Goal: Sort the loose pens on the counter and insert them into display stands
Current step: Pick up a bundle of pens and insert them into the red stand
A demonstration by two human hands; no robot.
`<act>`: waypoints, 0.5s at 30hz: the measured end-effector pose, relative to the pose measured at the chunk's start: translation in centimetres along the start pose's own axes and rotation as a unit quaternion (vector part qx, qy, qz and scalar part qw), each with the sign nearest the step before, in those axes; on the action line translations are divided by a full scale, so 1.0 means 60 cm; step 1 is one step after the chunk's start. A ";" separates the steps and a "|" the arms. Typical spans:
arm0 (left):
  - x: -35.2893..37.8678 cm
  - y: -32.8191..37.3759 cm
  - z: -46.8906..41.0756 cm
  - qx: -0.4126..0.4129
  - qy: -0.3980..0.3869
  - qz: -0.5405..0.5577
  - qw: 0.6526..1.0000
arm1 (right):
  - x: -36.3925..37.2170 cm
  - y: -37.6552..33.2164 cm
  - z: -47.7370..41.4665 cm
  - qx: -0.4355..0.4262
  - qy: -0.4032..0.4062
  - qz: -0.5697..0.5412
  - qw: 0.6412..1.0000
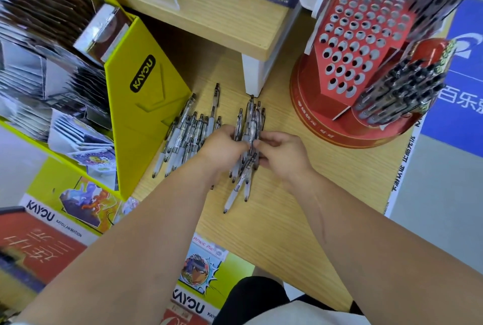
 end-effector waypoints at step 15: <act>-0.006 -0.019 0.011 -0.001 -0.019 0.253 0.967 | 0.049 -0.023 0.007 -0.074 -0.058 0.052 0.994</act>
Point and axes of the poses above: each hand's wrist, its own z-axis away from the middle knuckle, its own x-axis out of the palm, y = z × x, the point moved 6 cm from there along -z, towards the middle knuckle, and after that the axes turned 15 degrees about -z, right-handed, at the moved point
